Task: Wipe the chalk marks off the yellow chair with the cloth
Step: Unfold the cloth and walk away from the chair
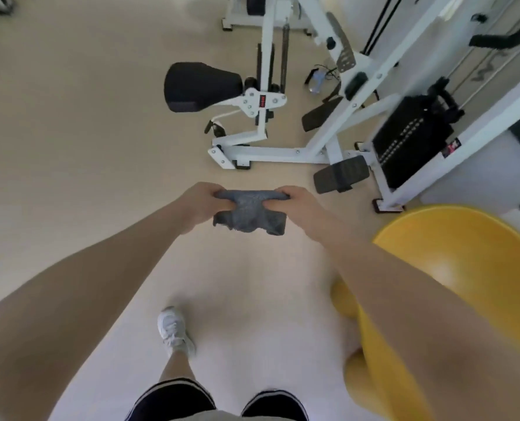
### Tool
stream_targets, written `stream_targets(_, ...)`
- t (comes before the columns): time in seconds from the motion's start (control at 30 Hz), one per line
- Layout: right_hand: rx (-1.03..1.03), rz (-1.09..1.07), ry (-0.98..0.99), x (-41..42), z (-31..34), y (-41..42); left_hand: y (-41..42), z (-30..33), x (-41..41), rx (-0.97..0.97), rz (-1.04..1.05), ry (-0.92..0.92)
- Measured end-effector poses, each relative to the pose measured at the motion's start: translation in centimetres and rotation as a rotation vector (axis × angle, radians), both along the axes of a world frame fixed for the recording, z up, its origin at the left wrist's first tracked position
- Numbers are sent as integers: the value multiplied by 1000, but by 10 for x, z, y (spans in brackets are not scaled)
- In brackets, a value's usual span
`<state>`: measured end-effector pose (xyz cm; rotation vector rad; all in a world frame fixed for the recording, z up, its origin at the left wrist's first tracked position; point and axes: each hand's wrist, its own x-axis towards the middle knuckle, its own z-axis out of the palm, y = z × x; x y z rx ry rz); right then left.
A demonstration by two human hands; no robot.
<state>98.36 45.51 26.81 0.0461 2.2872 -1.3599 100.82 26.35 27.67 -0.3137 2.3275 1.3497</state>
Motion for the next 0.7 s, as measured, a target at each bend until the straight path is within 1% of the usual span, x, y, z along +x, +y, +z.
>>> stream_targets(0.1,-174,-28,-118,-43,-2,-67,-74,-5,-35,66,163,37)
stream_targets(0.17,-257,-51,-182,-72,0,-112,-122,-5,-62,105,190,37)
stream_targets(0.23,-285,-62,-212,-101,4,-155,-166,0,-88,116,182,35)
stream_targets(0.37,-319,-110,-165,-163,11,-222,-237,13,-142,152,149,22)
stream_targets(0.5,-347,-107,-116,-226,22,-278,-294,19,-205,107,151,66)
stream_targets(0.6,-388,-126,-121,-285,16,-315,-333,17,-263,89,127,81)
stream_targets(0.7,-358,-94,-110,-356,9,-350,-374,13,-337,86,88,97)
